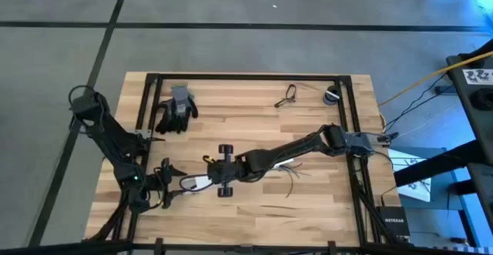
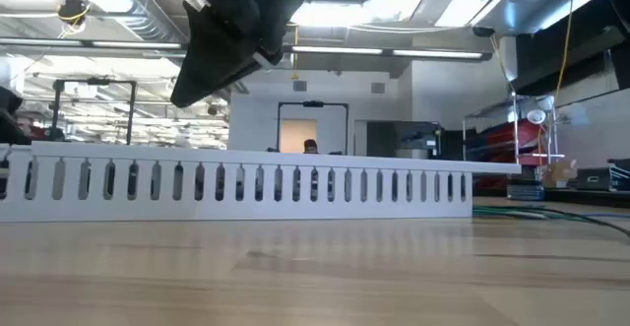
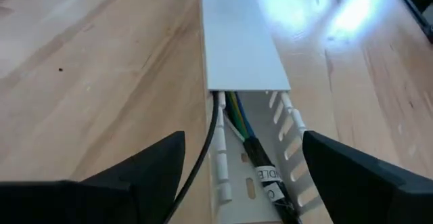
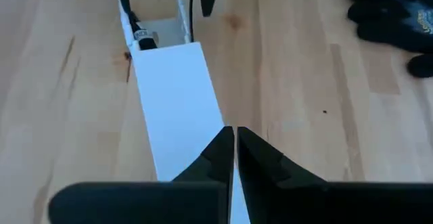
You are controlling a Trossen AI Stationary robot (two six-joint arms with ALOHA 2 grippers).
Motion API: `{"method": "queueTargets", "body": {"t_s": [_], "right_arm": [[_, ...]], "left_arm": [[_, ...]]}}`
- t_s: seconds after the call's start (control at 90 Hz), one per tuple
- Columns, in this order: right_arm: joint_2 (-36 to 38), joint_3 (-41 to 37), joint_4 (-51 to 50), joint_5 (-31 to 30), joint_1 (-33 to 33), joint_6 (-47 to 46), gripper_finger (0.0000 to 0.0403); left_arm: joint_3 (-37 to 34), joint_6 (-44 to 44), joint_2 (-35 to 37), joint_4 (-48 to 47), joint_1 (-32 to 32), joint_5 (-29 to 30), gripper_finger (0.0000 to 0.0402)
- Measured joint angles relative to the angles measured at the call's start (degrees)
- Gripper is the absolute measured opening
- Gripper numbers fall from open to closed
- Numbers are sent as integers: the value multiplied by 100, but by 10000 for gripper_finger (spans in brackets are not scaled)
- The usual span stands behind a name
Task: Ziptie cables
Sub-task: Close the cable duct
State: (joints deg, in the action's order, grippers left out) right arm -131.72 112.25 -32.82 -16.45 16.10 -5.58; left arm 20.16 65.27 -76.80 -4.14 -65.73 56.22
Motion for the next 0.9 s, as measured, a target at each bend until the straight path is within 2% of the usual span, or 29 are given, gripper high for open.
{"method": "queueTargets", "body": {"t_s": [0.167,0.389,0.589,0.689,0.789,0.9], "right_arm": [[0,0,-76,20,7,0,5],[0,2,-363,49,7,-43,5],[0,2,-488,53,9,-151,5],[0,2,-491,55,9,-168,5],[0,2,-483,55,11,-166,5],[0,2,-480,55,10,-166,5]], "left_arm": [[96,-356,487,0,-2,-115,281],[440,-602,747,-261,13,-390,281],[666,169,741,-1378,-51,-1147,281],[836,567,743,-1958,-207,-1285,281],[830,849,737,-2192,-332,-1535,281],[830,1011,680,-2211,-391,-1480,281]]}}
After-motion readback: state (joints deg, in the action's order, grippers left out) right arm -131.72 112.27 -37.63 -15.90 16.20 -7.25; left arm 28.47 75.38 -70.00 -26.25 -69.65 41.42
